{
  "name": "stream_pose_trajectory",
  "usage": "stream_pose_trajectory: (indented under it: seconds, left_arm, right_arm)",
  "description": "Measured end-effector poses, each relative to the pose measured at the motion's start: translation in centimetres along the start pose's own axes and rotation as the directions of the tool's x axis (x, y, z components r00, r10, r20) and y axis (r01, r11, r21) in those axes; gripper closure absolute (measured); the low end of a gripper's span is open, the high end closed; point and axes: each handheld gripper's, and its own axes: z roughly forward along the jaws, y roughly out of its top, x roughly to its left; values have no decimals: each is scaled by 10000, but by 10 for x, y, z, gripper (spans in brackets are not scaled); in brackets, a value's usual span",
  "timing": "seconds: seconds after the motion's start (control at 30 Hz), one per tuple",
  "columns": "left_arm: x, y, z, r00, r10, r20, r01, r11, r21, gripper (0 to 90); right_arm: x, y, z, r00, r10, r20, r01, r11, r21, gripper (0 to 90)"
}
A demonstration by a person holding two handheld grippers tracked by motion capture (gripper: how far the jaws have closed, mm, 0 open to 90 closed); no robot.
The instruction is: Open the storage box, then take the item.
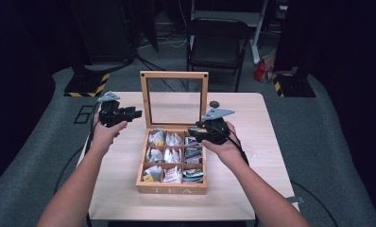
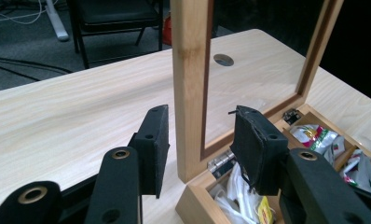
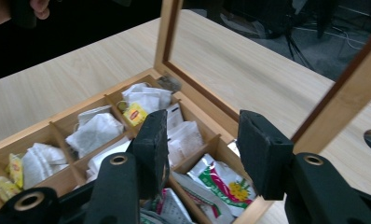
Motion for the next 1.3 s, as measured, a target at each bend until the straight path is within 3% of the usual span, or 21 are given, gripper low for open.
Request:
stream_pose_trajectory:
  seconds: [0.23,0.7,0.83,0.87,0.9,1.07,1.3]
  left_arm:
    - [-7,-6,-9,9999,95,86,-95,9999,84,554]
    - [-15,-16,-19,9995,247,180,-248,9997,78,549]
    - [-14,-19,-21,9995,244,216,-245,9997,31,549]
    - [-14,-20,-22,9994,257,212,-258,9997,29,549]
    - [-14,-20,-22,9994,257,212,-258,9997,29,549]
    - [-15,-20,-24,9993,284,237,-284,9996,-15,546]
    - [-16,-20,-23,9992,269,289,-268,9996,-26,543]
  right_arm:
    - [15,-10,8,9972,-29,-753,70,9985,539,575]
    - [54,-22,23,9833,-678,-1687,792,9949,623,617]
    - [63,-25,28,9755,-958,-1983,1100,9920,618,635]
    - [67,-25,33,9700,-1083,-2178,1252,9900,650,654]
    - [67,-25,33,9700,-1083,-2178,1252,9900,650,654]
    - [77,-25,43,9529,-1150,-2806,1453,9853,899,689]
    - [85,-25,52,9410,-1134,-3187,1489,9848,892,700]
